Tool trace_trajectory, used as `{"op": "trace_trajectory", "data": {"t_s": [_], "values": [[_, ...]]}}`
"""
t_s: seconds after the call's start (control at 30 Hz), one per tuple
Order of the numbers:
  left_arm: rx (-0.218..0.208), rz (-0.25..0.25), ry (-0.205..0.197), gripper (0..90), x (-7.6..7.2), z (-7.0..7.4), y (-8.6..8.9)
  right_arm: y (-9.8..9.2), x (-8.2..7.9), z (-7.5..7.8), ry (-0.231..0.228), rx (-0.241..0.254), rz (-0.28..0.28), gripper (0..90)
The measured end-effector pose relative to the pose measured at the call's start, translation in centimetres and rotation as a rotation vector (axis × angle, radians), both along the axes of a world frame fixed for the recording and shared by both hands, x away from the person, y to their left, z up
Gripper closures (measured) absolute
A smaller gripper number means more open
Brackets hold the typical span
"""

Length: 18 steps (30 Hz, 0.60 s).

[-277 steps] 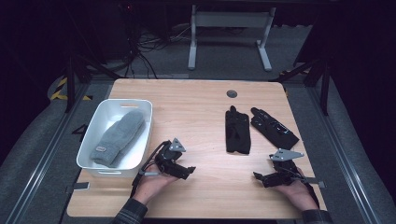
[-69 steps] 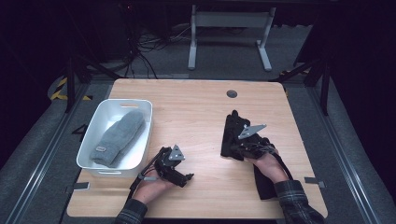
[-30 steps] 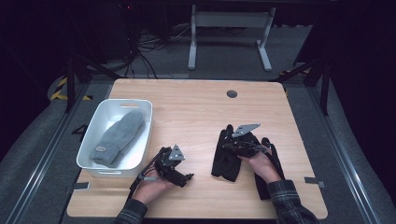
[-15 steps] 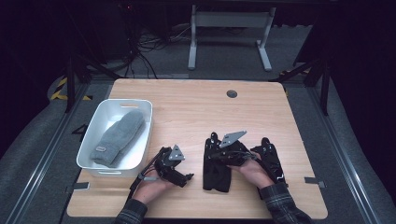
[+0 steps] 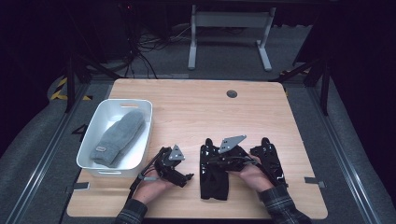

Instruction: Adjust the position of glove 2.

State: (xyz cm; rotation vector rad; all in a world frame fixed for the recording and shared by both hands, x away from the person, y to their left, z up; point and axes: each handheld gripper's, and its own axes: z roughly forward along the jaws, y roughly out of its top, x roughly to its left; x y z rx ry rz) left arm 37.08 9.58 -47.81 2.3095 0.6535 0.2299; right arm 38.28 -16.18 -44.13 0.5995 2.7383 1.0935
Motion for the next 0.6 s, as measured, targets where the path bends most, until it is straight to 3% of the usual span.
{"op": "trace_trajectory", "data": {"t_s": [0.13,0.3,0.37,0.6], "values": [[0.0,0.0,0.0,0.1,0.0,0.0,0.0,-1.6,-0.2,0.8,-0.02,0.006,-0.033,85.9],[0.0,0.0,0.0,0.1,0.0,0.0,0.0,-5.7,-0.4,1.8,-0.032,0.007,-0.117,90.0],[-0.001,0.001,-0.001,0.1,0.0,0.0,0.0,-6.2,-0.5,1.8,-0.031,0.007,-0.129,90.0],[-0.002,0.001,-0.001,0.1,0.0,0.0,0.0,-11.5,-2.0,2.0,-0.037,-0.005,-0.24,90.0]]}}
